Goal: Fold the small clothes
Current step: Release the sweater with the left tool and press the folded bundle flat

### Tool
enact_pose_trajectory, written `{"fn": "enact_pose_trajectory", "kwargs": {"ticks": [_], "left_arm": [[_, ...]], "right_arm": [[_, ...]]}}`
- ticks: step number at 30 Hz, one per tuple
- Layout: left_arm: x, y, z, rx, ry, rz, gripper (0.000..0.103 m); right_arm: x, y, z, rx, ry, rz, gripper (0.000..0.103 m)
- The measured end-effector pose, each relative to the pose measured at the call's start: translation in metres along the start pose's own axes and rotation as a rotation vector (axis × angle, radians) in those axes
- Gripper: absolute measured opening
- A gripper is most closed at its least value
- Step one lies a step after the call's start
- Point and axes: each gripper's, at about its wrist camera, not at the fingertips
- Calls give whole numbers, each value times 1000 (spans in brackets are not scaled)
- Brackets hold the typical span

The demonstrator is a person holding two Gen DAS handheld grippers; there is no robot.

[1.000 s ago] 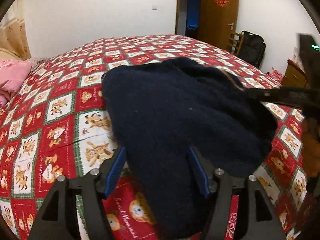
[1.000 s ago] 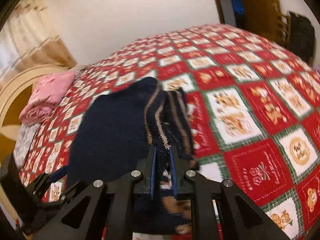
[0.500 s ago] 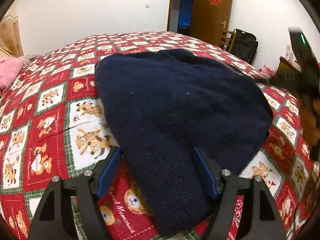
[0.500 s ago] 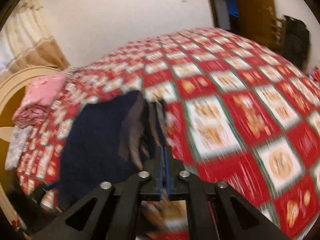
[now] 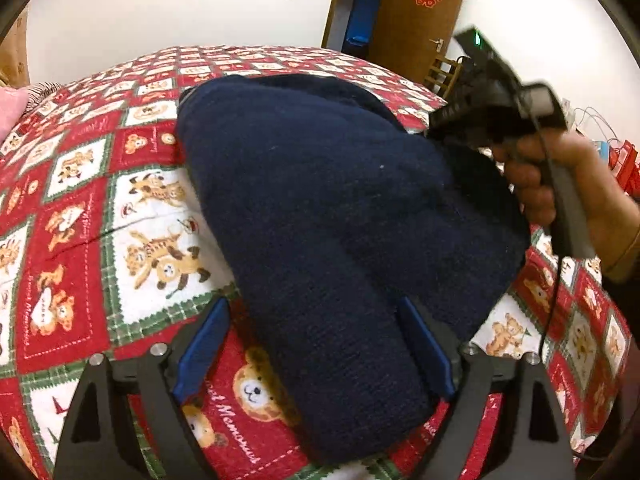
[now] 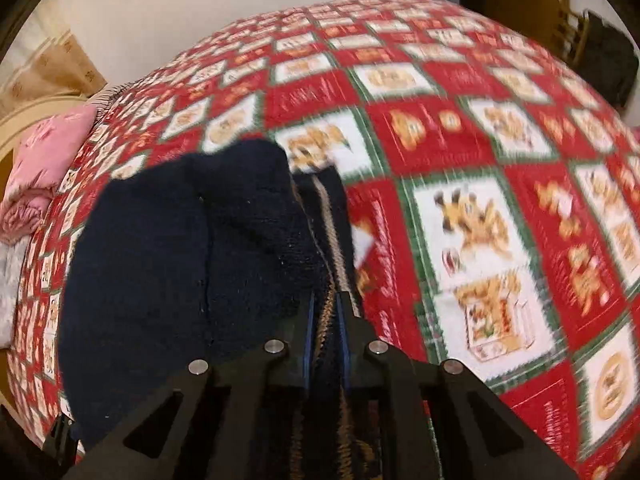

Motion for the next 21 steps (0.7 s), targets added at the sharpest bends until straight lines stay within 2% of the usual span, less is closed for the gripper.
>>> {"fn": "enact_pose_trajectory", "kwargs": {"ticks": [4, 6, 8, 11, 14, 18, 21], "left_arm": [[3, -2, 2, 6, 10, -9, 91], [3, -2, 3, 10, 13, -6, 91], [2, -3, 5, 16, 15, -2, 91], [3, -4, 6, 23, 24, -10, 91], [4, -5, 7, 26, 38, -17, 93], [6, -6, 8, 30, 55, -23, 94], [3, -6, 8, 25, 61, -9, 97]], "right_arm": [[6, -10, 28, 67, 93, -32, 13], [10, -28, 51, 99, 151, -50, 27], [10, -49, 67, 115, 157, -31, 34], [10, -90, 87, 97, 187, -8, 35], [4, -116, 79, 32, 205, -1, 35], [-3, -125, 81, 56, 197, 16, 17], [-11, -125, 93, 71, 178, 21, 15]]}}
Point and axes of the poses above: each gripper's, at about its wrist camera, not at the fingertips, and z roughly against the way its jaws point, x to its right, y to its top, and after that the axes turned 8 degrees about z, right-handed
